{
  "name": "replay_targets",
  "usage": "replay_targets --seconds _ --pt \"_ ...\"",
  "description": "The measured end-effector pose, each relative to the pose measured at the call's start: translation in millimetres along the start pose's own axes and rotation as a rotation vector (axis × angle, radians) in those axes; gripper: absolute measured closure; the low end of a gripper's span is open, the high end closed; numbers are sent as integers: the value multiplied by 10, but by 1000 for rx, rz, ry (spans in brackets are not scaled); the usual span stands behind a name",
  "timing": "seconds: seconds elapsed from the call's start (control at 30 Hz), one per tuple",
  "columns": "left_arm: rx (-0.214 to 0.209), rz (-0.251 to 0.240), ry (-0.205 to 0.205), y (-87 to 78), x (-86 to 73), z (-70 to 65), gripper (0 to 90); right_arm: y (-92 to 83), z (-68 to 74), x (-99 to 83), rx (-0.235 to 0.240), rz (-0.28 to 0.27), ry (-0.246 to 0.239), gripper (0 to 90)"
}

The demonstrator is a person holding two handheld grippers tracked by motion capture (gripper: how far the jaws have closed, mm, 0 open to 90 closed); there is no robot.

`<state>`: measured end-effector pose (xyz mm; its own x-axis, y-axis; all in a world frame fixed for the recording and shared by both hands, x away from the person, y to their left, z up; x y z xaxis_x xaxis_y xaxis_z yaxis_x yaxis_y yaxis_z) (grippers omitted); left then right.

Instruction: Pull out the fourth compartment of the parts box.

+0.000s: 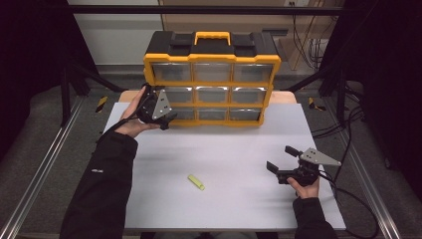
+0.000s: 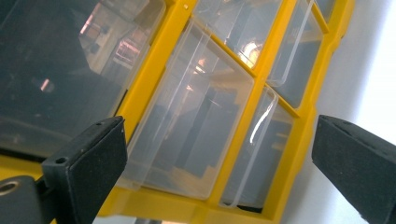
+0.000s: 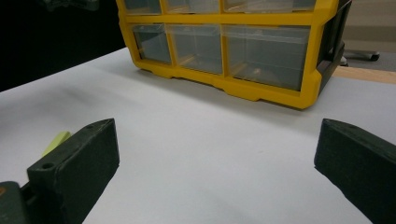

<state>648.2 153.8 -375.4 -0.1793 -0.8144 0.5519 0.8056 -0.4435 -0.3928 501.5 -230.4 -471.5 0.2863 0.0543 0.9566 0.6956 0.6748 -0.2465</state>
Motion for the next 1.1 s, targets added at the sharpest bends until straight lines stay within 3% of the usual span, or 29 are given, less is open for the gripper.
replay_targets --seconds 0.13,0.27,0.33,0.43,0.53,0.73,1.1 --pt "4 9 35 44 8 6 38 -4 -1 4 0 -3 -1 6" --pt "3 10 43 77 -1 -5 46 -4 3 3 2 -2 2 6" --pt "7 26 74 91 -16 1 47 -3 2 2 2 -2 2 6" --pt "9 17 86 133 -12 -21 52 0 2 -2 2 2 2 6" --pt "22 17 127 162 -9 -18 57 1 2 -1 0 0 2 6" --pt "35 10 146 205 -16 -18 70 -2 2 1 1 -1 1 6" --pt "66 18 242 263 -36 -25 101 -4 -1 2 0 -2 0 6"
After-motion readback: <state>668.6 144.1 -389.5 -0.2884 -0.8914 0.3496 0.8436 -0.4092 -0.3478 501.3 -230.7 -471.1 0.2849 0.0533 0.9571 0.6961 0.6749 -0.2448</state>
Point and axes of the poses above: each handheld gripper's, and its own axes: y roughly forward along the jaws, x roughly out of its top, z roughly to its left, the point moved 7 cm from there along y, roughly forward along the jaws, and after that the axes turned 3 degrees about x, right-handed, at the moved point
